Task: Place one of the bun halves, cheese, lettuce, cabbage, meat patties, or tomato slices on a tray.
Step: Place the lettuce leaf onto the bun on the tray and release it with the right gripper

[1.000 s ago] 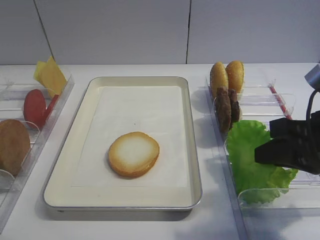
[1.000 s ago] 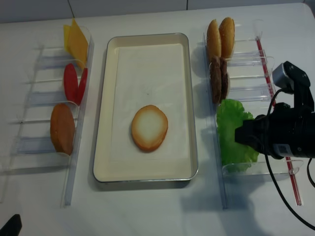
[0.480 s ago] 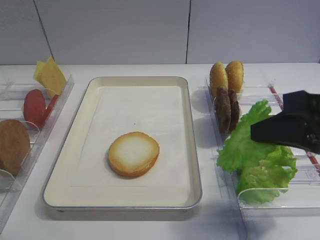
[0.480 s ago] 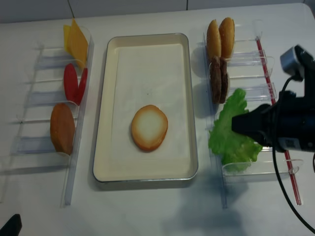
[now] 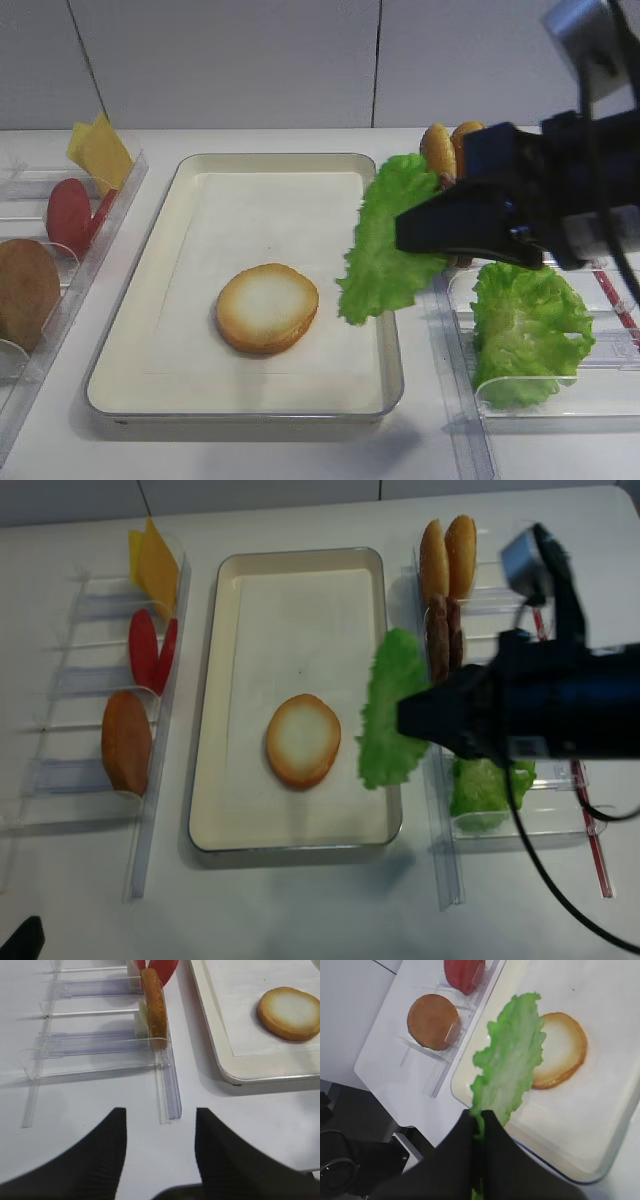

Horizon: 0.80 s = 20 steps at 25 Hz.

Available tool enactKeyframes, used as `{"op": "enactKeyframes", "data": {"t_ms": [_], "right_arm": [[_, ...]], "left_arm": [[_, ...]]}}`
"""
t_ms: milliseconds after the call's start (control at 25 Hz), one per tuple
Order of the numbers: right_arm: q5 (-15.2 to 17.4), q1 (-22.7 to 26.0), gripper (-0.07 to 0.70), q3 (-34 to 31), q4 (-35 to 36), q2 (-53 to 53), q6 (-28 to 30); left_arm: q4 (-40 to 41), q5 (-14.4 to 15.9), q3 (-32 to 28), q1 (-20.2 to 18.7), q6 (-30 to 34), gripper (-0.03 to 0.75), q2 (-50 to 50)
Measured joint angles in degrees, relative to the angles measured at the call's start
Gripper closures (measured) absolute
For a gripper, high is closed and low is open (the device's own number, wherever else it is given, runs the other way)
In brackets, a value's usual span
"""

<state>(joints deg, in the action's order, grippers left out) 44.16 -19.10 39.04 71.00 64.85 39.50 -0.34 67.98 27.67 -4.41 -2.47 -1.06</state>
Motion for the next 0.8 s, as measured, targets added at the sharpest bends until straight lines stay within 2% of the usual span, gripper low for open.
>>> {"op": "enactKeyframes", "data": {"t_ms": [120,320,560,800], "right_arm": [[-3.7,-6.2,0.586,4.0,1.4,6.2,-0.2],[-5.2,-12.4,0.586,13.5,2.9,19.0,0.3],[-4.6,-14.2,0.587,22.9,3.4,30.6,0.4],[-4.5,-14.3,0.586,24.1,5.5,38.5,1.6]], "left_arm": [[0.0,0.0,0.0,0.0,0.0,0.421,0.0],[0.0,0.0,0.0,0.0,0.0,0.421,0.0],[0.0,0.0,0.0,0.0,0.0,0.421,0.0],[0.0,0.0,0.0,0.0,0.0,0.421,0.0]]}}
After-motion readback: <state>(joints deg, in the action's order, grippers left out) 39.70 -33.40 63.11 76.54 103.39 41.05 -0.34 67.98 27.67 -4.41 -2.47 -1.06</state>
